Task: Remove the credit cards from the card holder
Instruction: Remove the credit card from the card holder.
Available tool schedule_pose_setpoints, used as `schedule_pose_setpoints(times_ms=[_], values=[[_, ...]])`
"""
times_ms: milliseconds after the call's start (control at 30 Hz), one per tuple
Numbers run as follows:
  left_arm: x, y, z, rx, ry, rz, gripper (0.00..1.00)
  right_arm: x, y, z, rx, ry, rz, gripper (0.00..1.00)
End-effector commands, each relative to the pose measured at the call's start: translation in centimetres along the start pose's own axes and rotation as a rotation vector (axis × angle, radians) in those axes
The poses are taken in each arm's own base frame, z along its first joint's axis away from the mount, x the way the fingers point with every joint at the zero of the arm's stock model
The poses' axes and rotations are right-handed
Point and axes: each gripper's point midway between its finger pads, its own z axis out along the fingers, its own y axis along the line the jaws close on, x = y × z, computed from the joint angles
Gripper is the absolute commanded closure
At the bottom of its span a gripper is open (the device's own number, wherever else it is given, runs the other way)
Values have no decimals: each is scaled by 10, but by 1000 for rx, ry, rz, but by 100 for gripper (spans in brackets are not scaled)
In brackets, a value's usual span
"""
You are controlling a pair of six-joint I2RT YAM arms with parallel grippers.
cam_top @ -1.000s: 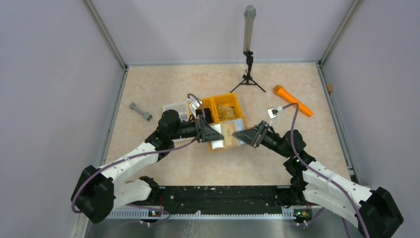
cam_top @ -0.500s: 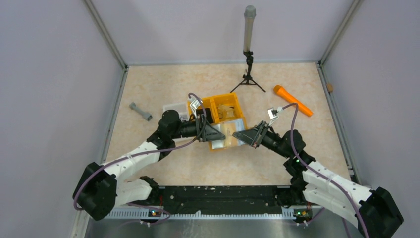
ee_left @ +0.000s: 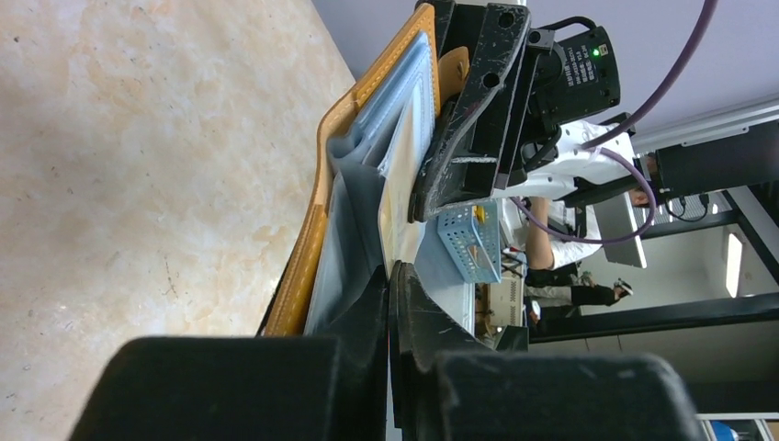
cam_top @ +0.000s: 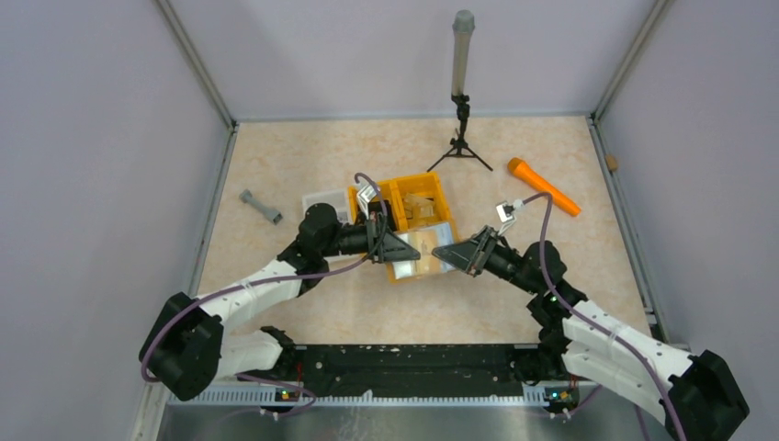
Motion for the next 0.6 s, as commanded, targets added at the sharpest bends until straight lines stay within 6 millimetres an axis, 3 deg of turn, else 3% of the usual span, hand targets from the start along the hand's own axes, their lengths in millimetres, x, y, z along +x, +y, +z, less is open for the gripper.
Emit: schedule_pose_setpoints(times_ms=[0, 333, 433, 567], values=[[-7, 0, -7, -11, -32, 57, 100, -21, 20, -5, -25, -70, -70, 100], [-9, 6, -24, -26, -52, 62, 100, -34, 7, -18, 68, -136, -126, 97], [-13, 14, -28, -78, -61, 67, 100, -43, -8, -27, 205, -149, -202, 97], [-18, 44, -30, -268, -42, 72, 100, -70, -30, -54, 458, -202, -363, 97]])
